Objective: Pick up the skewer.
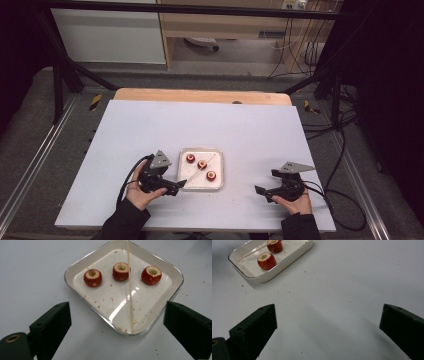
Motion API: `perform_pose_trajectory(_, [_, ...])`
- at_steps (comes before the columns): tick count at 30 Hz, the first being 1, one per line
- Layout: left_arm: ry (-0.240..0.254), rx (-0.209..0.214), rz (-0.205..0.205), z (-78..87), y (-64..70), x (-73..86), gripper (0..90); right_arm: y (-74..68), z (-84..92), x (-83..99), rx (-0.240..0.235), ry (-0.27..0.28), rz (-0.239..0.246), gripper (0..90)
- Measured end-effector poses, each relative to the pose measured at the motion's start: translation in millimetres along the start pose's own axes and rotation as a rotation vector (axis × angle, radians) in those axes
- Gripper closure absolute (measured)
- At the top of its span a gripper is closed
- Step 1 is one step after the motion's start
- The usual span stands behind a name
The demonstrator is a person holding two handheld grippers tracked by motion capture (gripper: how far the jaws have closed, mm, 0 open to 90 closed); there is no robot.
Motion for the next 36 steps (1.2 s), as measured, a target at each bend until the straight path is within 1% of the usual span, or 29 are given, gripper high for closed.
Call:
perform_pose_trajectory(4, [-0.011,0.008,-0.005,-10.2,5.7,-6.0,10.9,0.2,0.4,-0.1,0.001,0.001,0.001,1.6])
perform_pose_trajectory(7, [-0.021,-0.001,-0.011,-18.2,10.0,-10.1,13.7,0.2,0.4,-0.2,-0.002,0.002,0.0,1.7])
perform_pose_trajectory(8, [-0.027,0.001,-0.013,-20.8,11.5,-11.3,18.0,0.1,0.2,-0.2,-0.001,0.001,0.0,1.6])
perform_pose_trajectory(10, [-0.036,0.004,-0.014,-26.5,14.2,-12.8,22.5,0.1,0.3,-0.1,-0.001,0.0,0.0,1.7])
perform_pose_trajectory(11, [-0.051,0.004,-0.016,-32.3,15.9,-13.3,24.8,0.2,0.3,-0.1,-0.001,0.0,-0.001,1.7])
perform_pose_trajectory(12, [-0.051,0.004,-0.016,-32.3,15.9,-13.3,27.6,0.2,0.4,-0.2,-0.002,0.001,-0.001,1.7])
perform_pose_trajectory(16, [-0.067,0.005,0.0,-41.6,16.3,-13.7,40.1,0.2,0.2,0.0,-0.002,-0.001,0.0,1.7])
perform_pose_trajectory(17, [-0.072,0.006,0.004,-42.9,16.1,-13.5,40.1,0.2,0.2,0.0,-0.002,-0.001,0.0,1.7])
perform_pose_trajectory(18, [-0.072,0.006,0.01,-43.9,16.2,-13.2,46.1,0.3,0.4,-0.2,-0.002,0.001,0.001,1.8])
perform_pose_trajectory(19, [-0.074,0.003,0.011,-44.4,16.0,-13.0,46.1,0.3,0.4,-0.2,-0.002,0.001,0.001,1.8])
perform_pose_trajectory(21, [-0.071,0.0,0.014,-44.9,16.4,-12.3,53.2,0.2,0.4,-0.2,-0.004,0.001,0.0,1.8])
perform_pose_trajectory(24, [-0.062,-0.009,0.012,-45.9,17.5,-10.0,59.8,0.3,0.2,-0.2,-0.003,0.0,0.001,1.8])
perform_pose_trajectory(28, [-0.067,-0.013,-0.005,-48.6,19.9,-8.4,65.2,0.3,0.4,-0.3,-0.004,0.001,0.0,1.8])
perform_pose_trajectory(29, [-0.065,-0.012,-0.007,-49.1,20.4,-8.3,65.2,0.3,0.4,-0.3,-0.004,0.001,0.0,1.8])
perform_pose_trajectory(31, [-0.062,-0.015,-0.009,-49.8,20.9,-7.8,69.6,0.4,0.2,-0.2,-0.003,0.0,0.002,1.8])
perform_pose_trajectory(35, [-0.068,-0.018,-0.01,-52.9,21.2,-5.6,72.4,0.4,0.0,-0.1,-0.004,-0.002,0.002,1.8])
perform_pose_trajectory(36, [-0.068,-0.016,-0.01,-53.3,21.5,-5.4,74.5,0.3,-0.1,0.0,-0.004,-0.002,0.002,1.8])
Point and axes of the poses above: each handheld gripper's, and its own axes: z roughly backward along the jaws, x roughly out of its underside, y roughly to its right, the point moved 3 cm from there along -z, roughly forward along the jaws, and after that the axes turned 4 degrees about z, right-handed, at the moved point
